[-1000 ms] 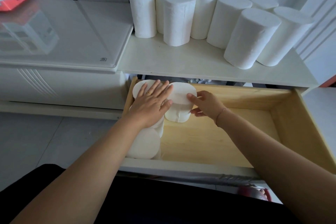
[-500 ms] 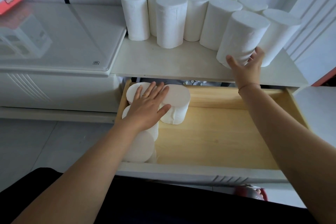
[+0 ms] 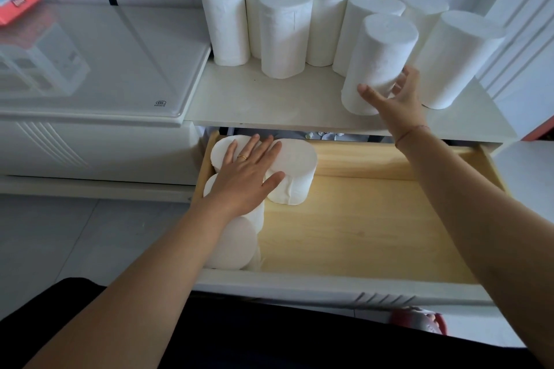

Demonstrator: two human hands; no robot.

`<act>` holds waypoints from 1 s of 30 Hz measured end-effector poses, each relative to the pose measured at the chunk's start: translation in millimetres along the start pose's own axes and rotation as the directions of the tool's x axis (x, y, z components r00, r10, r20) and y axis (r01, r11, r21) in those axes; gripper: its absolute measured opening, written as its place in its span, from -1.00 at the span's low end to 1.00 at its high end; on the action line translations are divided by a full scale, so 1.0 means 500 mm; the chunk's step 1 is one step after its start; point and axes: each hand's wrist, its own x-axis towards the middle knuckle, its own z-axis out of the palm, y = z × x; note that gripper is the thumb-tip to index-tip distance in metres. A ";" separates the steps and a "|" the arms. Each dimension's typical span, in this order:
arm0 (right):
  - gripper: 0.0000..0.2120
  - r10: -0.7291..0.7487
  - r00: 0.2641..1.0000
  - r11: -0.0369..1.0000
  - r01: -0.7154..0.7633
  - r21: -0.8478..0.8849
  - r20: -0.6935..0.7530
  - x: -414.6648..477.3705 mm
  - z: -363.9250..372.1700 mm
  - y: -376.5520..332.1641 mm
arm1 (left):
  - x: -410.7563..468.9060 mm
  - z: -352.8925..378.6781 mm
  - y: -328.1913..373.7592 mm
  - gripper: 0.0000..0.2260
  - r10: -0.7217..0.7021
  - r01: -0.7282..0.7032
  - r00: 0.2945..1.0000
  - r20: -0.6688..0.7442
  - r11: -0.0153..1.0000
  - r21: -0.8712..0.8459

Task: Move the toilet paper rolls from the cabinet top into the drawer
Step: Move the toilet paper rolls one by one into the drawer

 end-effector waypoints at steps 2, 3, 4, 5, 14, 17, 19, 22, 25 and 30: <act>-0.22 -0.006 1.000 1.000 0.006 -0.003 -0.003 0.000 0.010 0.003 | 0.001 0.000 -0.001 -0.44 -0.004 0.004 1.000 0.000 1.000 0.005; -0.20 -0.009 1.000 1.000 0.009 -0.017 -0.013 -0.002 0.015 0.006 | 0.001 0.000 -0.001 -0.43 -0.005 0.005 1.000 -0.001 1.000 0.006; -0.18 -0.013 1.000 0.999 0.013 -0.033 -0.011 -0.003 0.020 0.008 | 0.000 0.000 -0.001 -0.43 -0.004 0.004 1.000 -0.001 1.000 0.007; -0.15 -0.017 1.000 0.999 0.017 -0.050 0.001 -0.003 0.024 0.010 | 0.000 0.001 -0.001 -0.42 -0.001 0.001 1.000 -0.002 1.000 0.006; 0.04 -0.076 0.973 0.991 0.050 0.123 0.220 0.055 0.041 -0.043 | 0.002 0.002 0.000 -0.42 -0.007 0.007 1.000 -0.008 1.000 -0.003; 0.00 -0.070 0.977 0.993 0.050 0.104 0.202 0.053 0.042 -0.046 | 0.002 0.001 0.000 -0.42 -0.008 0.008 1.000 -0.002 1.000 -0.006; -0.02 -0.075 0.976 0.994 0.057 0.092 0.202 0.036 0.041 -0.047 | 0.002 0.002 -0.001 -0.42 -0.005 0.005 1.000 -0.002 1.000 -0.001; -0.02 -0.110 0.959 0.991 0.086 0.104 0.260 -0.007 0.030 -0.051 | 0.000 0.003 -0.003 -0.41 0.007 -0.007 1.000 -0.011 1.000 0.002; -0.03 -0.120 0.940 0.991 0.095 0.095 0.320 -0.055 0.008 -0.054 | 0.000 0.002 -0.003 -0.41 0.008 -0.008 1.000 -0.011 1.000 -0.008; -0.10 -0.111 0.908 0.994 0.096 0.056 0.404 -0.110 -0.033 -0.046 | 0.001 0.002 -0.001 -0.42 0.004 -0.004 1.000 -0.013 1.000 0.001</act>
